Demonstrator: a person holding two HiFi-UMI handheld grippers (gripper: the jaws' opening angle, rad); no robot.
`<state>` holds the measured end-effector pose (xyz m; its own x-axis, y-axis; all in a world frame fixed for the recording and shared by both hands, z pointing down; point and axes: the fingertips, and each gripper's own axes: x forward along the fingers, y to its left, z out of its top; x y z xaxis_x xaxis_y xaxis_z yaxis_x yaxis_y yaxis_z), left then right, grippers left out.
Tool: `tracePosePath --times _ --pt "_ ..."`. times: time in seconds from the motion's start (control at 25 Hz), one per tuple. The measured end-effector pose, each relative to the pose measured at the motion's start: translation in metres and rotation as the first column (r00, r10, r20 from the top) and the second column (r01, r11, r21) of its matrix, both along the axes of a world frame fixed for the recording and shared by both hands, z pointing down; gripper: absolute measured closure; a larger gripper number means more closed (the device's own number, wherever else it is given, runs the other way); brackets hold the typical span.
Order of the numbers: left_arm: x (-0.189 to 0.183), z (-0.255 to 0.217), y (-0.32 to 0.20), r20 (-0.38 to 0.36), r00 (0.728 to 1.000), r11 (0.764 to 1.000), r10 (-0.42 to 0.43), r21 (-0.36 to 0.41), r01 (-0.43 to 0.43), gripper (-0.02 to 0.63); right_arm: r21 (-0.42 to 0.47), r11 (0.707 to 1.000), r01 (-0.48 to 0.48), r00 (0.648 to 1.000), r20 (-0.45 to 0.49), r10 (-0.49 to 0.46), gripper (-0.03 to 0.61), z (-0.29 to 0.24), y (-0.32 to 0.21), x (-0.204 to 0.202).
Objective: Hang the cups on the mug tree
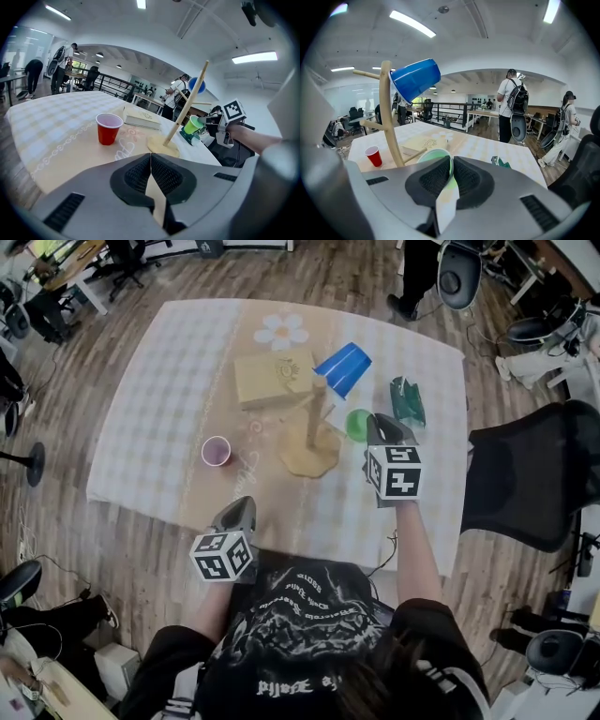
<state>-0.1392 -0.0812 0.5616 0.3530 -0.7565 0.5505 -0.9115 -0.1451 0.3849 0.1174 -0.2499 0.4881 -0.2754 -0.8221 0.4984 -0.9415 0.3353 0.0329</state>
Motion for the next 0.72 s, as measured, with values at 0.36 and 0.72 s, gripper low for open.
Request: tracePosePath --times 0.36,0.72 --pt "-0.004 0.002 0.005 0.01 0.999 0.999 -0.035 -0.017 0.035 0.592 -0.002 1.0 0.017 1.0 -0.007 -0.017 0.545 0.005 -0.016 -0.007" --pt "-0.006 0.004 0.007 0.014 0.998 0.998 -0.056 -0.03 0.056 0.592 -0.009 1.0 0.024 0.999 -0.025 -0.025 0.545 0.011 -0.03 -0.009"
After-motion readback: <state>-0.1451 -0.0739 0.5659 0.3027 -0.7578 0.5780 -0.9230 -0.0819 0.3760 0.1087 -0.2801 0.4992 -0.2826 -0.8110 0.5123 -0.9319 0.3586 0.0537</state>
